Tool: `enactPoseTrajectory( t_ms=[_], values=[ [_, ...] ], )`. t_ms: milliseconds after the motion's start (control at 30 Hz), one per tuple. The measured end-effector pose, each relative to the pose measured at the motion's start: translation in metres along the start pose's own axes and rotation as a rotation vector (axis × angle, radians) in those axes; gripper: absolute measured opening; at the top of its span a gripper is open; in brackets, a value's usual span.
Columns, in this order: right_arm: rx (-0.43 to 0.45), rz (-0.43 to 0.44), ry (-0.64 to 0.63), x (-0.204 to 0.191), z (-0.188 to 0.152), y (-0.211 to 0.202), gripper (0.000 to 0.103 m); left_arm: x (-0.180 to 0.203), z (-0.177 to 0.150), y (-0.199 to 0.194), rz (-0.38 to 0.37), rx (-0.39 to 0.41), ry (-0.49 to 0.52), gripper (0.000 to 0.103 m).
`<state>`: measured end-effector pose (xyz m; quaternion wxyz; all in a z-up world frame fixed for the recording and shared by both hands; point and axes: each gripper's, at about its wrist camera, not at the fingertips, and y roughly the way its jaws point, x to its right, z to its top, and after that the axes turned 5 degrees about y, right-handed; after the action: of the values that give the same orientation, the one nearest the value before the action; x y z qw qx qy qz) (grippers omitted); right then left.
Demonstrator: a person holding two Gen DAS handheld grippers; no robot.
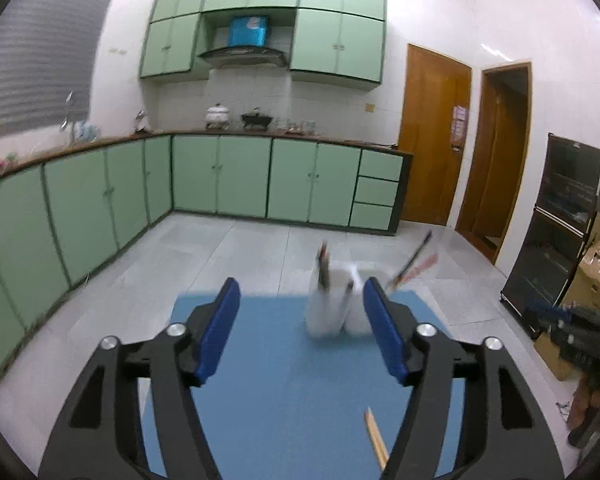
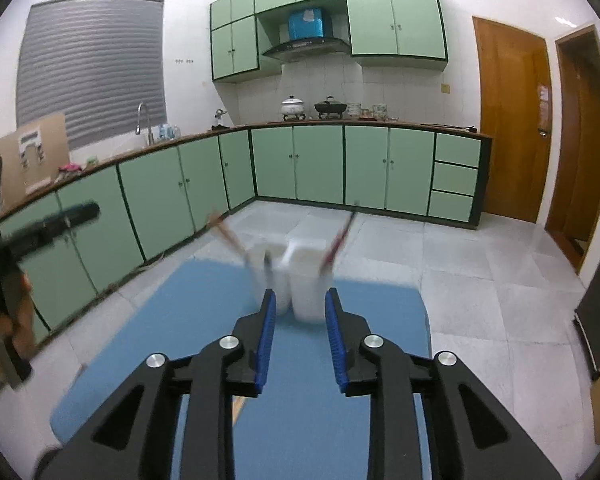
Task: Organize utensils
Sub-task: 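Grasp the last red-patterned chopstick with the right tool while the left tool grasps the plain wooden one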
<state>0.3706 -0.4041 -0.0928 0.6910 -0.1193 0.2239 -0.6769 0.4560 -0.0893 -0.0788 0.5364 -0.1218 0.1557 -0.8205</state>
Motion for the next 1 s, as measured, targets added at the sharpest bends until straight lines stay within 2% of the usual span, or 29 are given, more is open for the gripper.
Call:
enactPoseTrajectory(
  t_ms=[133, 233, 300, 400, 500, 667, 1000],
  values=[
    [-0.046, -0.015, 0.042, -0.018, -0.089, -0.023, 0.026, 0.000, -0.059, -0.047, 0.046, -0.024, -0.015, 0.072],
    [-0.120, -0.019, 0.067, -0.039, -0.153, -0.028, 0.026, 0.003, -0.092, -0.070, 0.056, -0.051, -0.030, 0.076],
    [-0.172, -0.011, 0.076, -0.057, -0.189, -0.027, 0.026, 0.011, -0.116, -0.083, 0.064, -0.075, -0.027, 0.077],
    [-0.209, -0.001, 0.057, -0.079, -0.219, -0.028, 0.026, 0.018, -0.138, -0.095, 0.060, -0.096, -0.032, 0.078],
    [-0.218, -0.001, 0.047, -0.090, -0.230, -0.027, 0.026, 0.022, -0.151, -0.107, 0.067, -0.092, -0.036, 0.079],
    [-0.215, -0.002, 0.027, -0.097, -0.229, -0.022, 0.026, 0.024, -0.167, -0.112, 0.090, -0.082, -0.015, 0.080],
    [-0.211, -0.012, 0.004, -0.101, -0.237, -0.013, 0.026, 0.016, -0.219, -0.105, 0.083, -0.156, -0.077, 0.080]
  ],
)
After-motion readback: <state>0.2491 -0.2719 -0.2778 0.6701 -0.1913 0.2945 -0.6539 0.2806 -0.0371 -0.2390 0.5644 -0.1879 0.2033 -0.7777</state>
